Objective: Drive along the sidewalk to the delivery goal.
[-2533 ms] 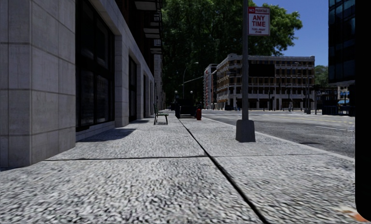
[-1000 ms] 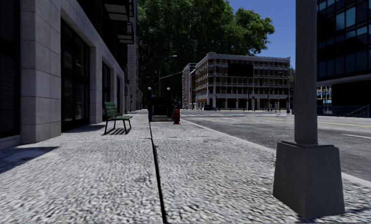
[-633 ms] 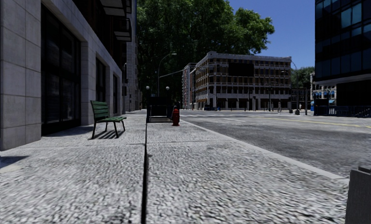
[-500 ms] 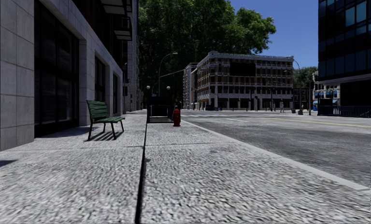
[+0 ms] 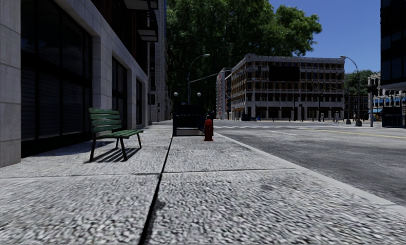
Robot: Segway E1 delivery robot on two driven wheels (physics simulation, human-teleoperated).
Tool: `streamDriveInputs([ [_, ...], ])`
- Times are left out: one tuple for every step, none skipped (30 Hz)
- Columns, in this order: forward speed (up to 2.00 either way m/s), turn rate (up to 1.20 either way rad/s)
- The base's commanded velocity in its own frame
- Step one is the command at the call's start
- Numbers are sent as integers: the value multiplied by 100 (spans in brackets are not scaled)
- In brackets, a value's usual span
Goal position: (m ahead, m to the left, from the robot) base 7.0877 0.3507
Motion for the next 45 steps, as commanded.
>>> streamDriveInputs([
  [200,26],
  [200,8],
  [200,0],
  [200,0],
  [200,0],
  [200,0],
  [200,0],
  [200,0],
  [200,0],
  [200,0],
  [200,0],
  [200,0],
  [200,0],
  [200,0],
  [200,0],
  [200,0],
  [200,3],
  [200,3],
  [200,6],
  [200,11],
  [200,16],
  [200,19],
  [200,20],
  [200,21],
  [200,21],
  [200,21],
  [200,23],
  [200,25],
  [200,25],
  [200,27],
  [200,29],
  [200,33],
  [200,33],
  [200,35],
  [200,35],
  [200,36],
  [200,36],
  [199,36],
  [187,36],
  [182,36],
  [179,36],
  [177,36],
  [176,36],
  [175,31],
  [175,26],
])
